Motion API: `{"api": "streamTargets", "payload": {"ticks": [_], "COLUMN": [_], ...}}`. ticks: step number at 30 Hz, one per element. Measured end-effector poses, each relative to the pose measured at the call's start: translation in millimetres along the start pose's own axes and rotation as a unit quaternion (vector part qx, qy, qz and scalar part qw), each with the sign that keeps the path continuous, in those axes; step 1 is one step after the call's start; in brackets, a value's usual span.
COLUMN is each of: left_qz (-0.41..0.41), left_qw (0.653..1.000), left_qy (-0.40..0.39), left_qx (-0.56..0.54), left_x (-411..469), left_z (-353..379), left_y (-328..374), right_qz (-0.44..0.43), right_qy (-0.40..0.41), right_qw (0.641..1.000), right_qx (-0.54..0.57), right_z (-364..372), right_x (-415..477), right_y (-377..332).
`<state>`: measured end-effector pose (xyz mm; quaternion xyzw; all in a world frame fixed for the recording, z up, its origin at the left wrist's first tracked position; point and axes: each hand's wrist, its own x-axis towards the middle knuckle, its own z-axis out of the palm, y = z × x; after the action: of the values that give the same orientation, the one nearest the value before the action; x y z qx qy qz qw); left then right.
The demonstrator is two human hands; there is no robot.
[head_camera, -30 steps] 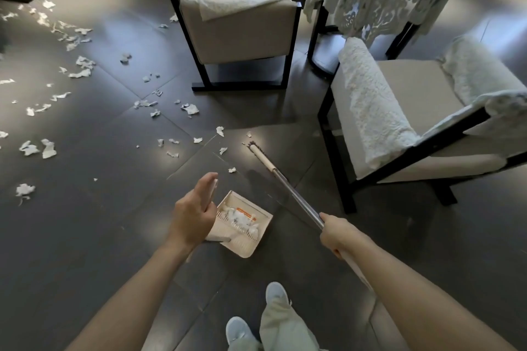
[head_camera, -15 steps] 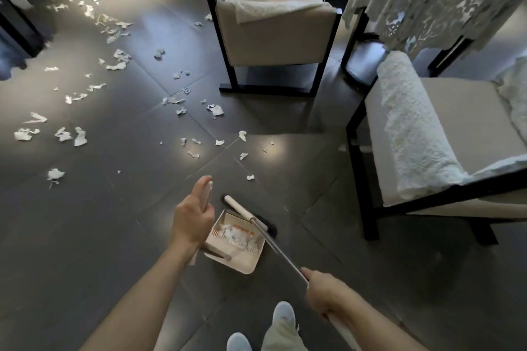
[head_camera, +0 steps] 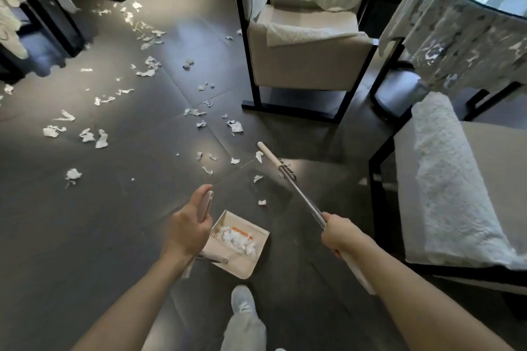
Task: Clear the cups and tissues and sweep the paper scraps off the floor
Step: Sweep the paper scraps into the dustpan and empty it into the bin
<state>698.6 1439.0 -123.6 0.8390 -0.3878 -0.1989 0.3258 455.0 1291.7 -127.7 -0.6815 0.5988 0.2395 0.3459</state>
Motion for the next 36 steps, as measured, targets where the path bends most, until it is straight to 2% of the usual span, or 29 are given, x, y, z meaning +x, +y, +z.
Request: {"api": "streamTargets", "payload": {"ticks": [5,8,13,21,24,27,32,36], "left_qz": [-0.006,-0.026,-0.013,-0.023,-0.027,-0.024,-0.046,-0.062], "left_qw": [0.999,0.999,0.999,0.999,0.999,1.0,0.999,0.997], "left_qy": [-0.005,0.027,0.021,0.024,0.021,0.015,0.011,0.05], "left_qx": [-0.038,-0.028,-0.038,0.012,0.021,0.013,0.002,0.019], "left_x": [52.3,89.8,119.8,148.9,151.2,141.4,122.6,99.3], "left_z": [21.8,20.9,33.9,21.4,15.7,21.4,22.7,11.3], "left_y": [13.8,11.7,18.1,18.5,17.7,23.0,28.4,25.0], "right_qz": [0.039,0.055,0.045,0.005,-0.047,-0.061,-0.066,-0.091], "right_qy": [0.015,0.006,-0.031,-0.143,-0.189,-0.226,-0.233,-0.188], "right_qw": [0.999,0.998,0.995,0.975,0.955,0.943,0.945,0.952], "right_qx": [-0.016,-0.035,-0.08,-0.171,-0.226,-0.238,-0.219,-0.225], "right_z": [-37.5,-53.6,-55.9,-30.4,-42.1,-74.4,-125.5,-140.5], "right_x": [89.6,137.5,177.2,125.5,91.1,65.7,50.7,61.1], "right_y": [-44.1,-68.8,-84.9,-79.5,-66.0,-54.9,-51.9,-62.6]}}
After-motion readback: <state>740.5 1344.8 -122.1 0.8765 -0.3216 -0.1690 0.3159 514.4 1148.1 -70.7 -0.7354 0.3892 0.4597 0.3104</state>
